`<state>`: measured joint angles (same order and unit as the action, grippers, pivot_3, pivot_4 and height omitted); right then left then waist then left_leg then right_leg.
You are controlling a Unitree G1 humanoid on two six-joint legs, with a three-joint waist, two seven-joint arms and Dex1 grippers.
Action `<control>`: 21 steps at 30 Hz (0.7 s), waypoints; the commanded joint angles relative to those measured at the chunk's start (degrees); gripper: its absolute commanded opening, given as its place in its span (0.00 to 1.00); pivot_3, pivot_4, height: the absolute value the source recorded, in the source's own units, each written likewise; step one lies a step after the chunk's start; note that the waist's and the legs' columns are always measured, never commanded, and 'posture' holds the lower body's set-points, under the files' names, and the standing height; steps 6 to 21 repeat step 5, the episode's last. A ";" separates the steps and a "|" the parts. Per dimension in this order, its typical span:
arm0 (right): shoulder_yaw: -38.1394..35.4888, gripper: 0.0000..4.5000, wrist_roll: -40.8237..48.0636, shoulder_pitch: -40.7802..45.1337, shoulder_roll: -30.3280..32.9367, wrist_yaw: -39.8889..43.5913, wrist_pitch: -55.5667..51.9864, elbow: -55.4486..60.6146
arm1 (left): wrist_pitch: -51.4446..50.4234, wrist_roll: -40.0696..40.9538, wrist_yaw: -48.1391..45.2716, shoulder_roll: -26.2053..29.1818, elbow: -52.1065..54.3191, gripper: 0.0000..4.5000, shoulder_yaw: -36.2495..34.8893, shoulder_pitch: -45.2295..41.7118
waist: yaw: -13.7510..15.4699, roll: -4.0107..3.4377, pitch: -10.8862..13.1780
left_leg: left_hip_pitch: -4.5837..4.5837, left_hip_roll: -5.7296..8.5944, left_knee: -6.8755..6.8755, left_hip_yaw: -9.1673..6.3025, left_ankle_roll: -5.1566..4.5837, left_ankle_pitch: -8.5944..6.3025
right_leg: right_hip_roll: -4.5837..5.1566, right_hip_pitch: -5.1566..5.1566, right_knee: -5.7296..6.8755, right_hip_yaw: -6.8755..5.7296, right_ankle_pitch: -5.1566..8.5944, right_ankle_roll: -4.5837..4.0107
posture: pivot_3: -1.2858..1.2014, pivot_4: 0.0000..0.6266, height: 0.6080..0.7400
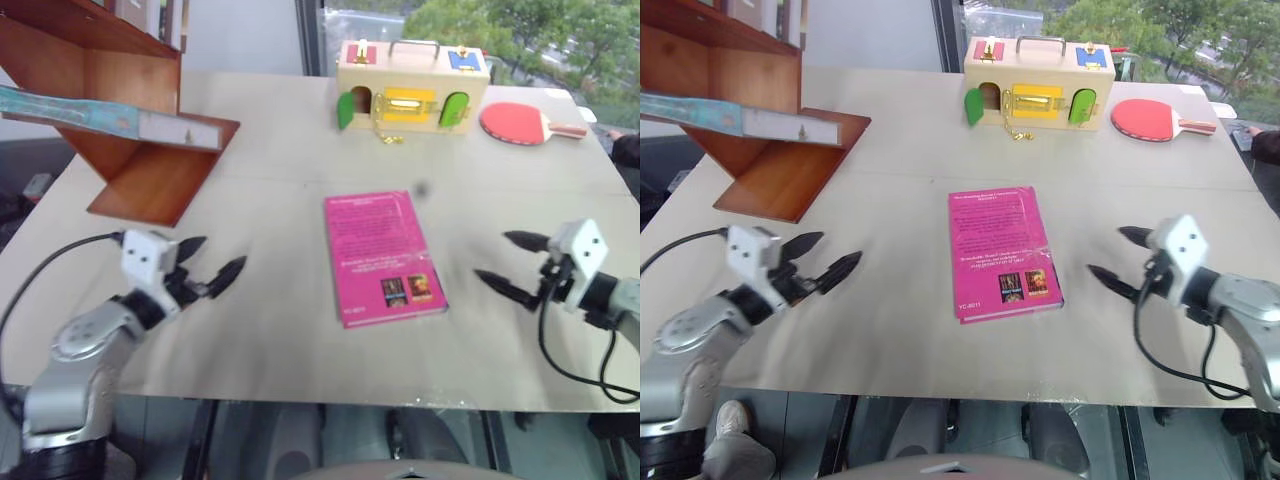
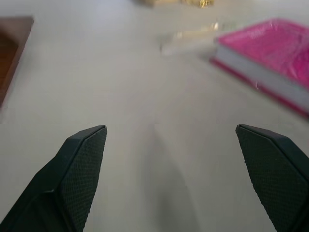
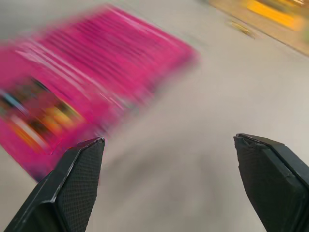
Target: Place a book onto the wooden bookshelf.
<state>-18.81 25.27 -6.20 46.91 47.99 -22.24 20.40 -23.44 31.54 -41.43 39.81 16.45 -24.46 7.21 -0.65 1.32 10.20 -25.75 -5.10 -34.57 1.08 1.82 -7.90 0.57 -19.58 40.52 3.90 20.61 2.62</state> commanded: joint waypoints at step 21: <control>-4.02 1.00 0.55 -3.47 1.22 2.57 1.16 3.53 | 0.03 1.42 -5.44 2.67 1.10 0.99 -0.69 0.82 | -0.64 -0.02 -0.03 | 0.09 -0.02 0.03 0.03 0.01 0.00 | -0.02 0.02 0.00 0.11 0.01 0.00 | 0.52 0.24 1.00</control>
